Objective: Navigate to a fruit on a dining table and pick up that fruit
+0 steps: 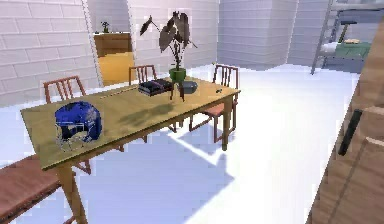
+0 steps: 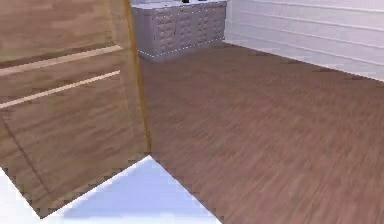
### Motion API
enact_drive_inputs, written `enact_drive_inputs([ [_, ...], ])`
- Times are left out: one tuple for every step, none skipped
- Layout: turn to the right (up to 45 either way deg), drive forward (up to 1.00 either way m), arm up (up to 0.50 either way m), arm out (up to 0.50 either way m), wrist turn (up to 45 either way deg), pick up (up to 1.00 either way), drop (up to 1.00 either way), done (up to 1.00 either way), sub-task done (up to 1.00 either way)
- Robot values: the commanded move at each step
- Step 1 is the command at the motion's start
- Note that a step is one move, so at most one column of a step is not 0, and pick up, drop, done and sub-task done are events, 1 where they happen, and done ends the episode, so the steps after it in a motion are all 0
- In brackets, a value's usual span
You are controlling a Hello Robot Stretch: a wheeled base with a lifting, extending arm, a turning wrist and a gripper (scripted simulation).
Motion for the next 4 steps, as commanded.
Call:
enact_drive_inputs([
  [-33.0,0.00,0.00,0.00,0.0,0.00,0.00,0.00,0.00],
  [0.0,0.30,0.00,0.00,0.0,0.00,0.00,0.00,0.00],
  [-45.0,0.00,0.00,0.00,0.0,0.00,0.00,0.00,0.00],
  [-6.0,0.00,0.00,0.00,0.0,0.00,0.00,0.00,0.00],
])
